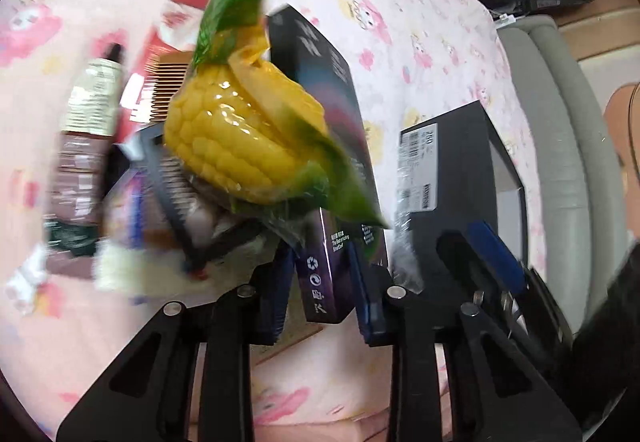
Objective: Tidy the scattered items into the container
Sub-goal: 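Grasp the Smart Devil screen protector box with the right tool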
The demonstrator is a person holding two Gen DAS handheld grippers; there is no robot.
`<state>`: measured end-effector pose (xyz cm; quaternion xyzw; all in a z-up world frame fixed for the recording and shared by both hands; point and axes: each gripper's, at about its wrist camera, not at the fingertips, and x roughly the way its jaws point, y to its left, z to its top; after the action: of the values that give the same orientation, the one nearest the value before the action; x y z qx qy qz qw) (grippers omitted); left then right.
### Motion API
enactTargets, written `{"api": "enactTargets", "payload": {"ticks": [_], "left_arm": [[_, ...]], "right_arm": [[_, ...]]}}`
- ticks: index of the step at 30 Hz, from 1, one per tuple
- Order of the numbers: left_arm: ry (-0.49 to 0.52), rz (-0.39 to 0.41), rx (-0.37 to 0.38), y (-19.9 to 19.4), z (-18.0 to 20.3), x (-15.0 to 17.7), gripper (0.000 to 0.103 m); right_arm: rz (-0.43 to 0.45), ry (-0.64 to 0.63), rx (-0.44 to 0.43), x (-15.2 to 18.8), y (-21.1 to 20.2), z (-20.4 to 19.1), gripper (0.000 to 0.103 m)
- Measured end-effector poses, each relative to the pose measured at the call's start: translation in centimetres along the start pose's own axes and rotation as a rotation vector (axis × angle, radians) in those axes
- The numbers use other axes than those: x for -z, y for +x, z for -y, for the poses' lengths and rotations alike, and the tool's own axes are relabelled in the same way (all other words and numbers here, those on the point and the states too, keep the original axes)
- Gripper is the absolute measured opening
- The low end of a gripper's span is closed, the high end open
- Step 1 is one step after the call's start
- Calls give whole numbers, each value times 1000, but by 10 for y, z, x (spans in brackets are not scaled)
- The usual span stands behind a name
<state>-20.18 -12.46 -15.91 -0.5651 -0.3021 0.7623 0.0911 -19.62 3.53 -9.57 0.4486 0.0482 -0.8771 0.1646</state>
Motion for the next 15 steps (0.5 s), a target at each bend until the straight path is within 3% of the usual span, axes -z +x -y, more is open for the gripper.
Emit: {"api": "enactTargets", "payload": {"ticks": [3,7,10,12,15], "left_arm": [[-27,24,-24,-13,-11,3,27],[-32,93,-121,-28,-12,2,29],[-13,96,-160,-25,-10,8,29],[-30,80,-177,-22,-17,10,29],[-76,91,-206,-25,-32,8,30]], "right_arm": [[-29,17,-66,1,6,-2,37],[-70,-26,27,15,20,-16,42],[-109,-35,7,25,31,-23,43],[-140,18,-30,29,41,-20,46],[-153,145,-87,32,56,-8,59]]}}
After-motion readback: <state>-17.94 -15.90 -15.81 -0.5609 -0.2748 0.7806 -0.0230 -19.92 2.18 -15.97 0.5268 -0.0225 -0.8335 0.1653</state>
